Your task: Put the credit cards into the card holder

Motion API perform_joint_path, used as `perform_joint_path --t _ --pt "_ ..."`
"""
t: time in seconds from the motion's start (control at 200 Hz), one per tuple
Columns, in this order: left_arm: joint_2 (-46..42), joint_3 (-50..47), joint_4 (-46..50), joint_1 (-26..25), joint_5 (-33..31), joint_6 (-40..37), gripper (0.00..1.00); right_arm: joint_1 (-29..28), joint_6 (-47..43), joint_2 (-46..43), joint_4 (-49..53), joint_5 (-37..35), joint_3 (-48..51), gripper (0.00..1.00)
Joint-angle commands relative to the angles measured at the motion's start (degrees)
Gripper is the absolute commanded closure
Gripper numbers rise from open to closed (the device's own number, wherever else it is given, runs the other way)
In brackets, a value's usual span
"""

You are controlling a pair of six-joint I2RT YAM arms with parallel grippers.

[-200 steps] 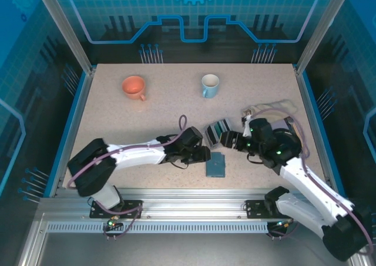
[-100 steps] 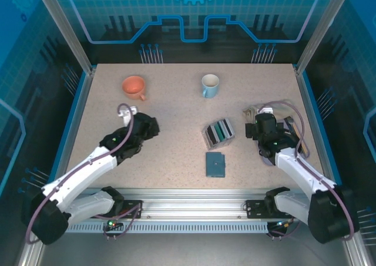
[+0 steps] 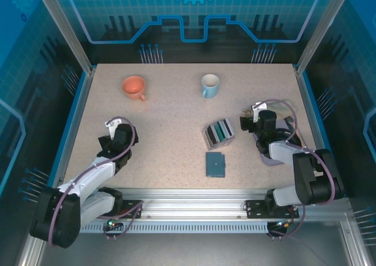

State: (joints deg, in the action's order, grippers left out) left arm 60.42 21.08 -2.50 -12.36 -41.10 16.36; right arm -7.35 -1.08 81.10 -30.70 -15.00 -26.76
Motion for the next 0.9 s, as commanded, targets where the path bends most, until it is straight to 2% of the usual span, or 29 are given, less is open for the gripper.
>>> perform_joint_path --t 0.0,0.12,0.235,0.27,0.295,0.405,0.53,0.585,0.63,0.895 --pt "2.2 -2.2 -17.9 1.5 2.4 -7.0 0.01 0.7 -1.8 2.8 -14.8 6.9 3.9 0.05" --pt "5.8 -3.6 -28.1 3.4 8.7 -10.4 0.01 1.0 -2.4 5.0 -19.5 9.0 5.5 0.05" --pt "11.0 -3.1 -36.1 5.3 13.5 -13.0 0.01 1.8 -0.2 5.0 -14.5 7.0 3.2 0.05" --pt "12.7 -2.3 -37.3 5.6 14.3 -14.0 0.01 2.2 0.4 5.2 -14.8 6.8 3.1 0.05" --pt "13.7 -1.8 -37.8 5.9 15.3 -14.5 0.01 2.4 0.7 5.1 -14.2 6.8 2.9 0.00" --pt "18.5 -1.2 -42.6 7.6 20.8 -14.7 0.01 2.7 1.0 5.1 -14.3 6.7 2.9 0.00" --pt "27.7 -0.6 -51.1 8.8 23.4 -15.1 0.01 2.6 1.0 5.1 -14.4 6.4 3.0 0.00" --pt "25.9 1.8 -43.4 9.9 25.3 -13.4 0.01 2.5 1.0 5.1 -14.5 6.3 3.0 0.00" --pt "26.5 0.8 -46.4 11.1 26.4 -12.9 0.01 2.5 1.0 5.1 -14.5 6.2 3.0 0.00" --pt "26.4 1.3 -45.0 10.5 25.6 -13.3 0.01 2.5 0.9 5.1 -14.4 6.5 2.9 0.00"
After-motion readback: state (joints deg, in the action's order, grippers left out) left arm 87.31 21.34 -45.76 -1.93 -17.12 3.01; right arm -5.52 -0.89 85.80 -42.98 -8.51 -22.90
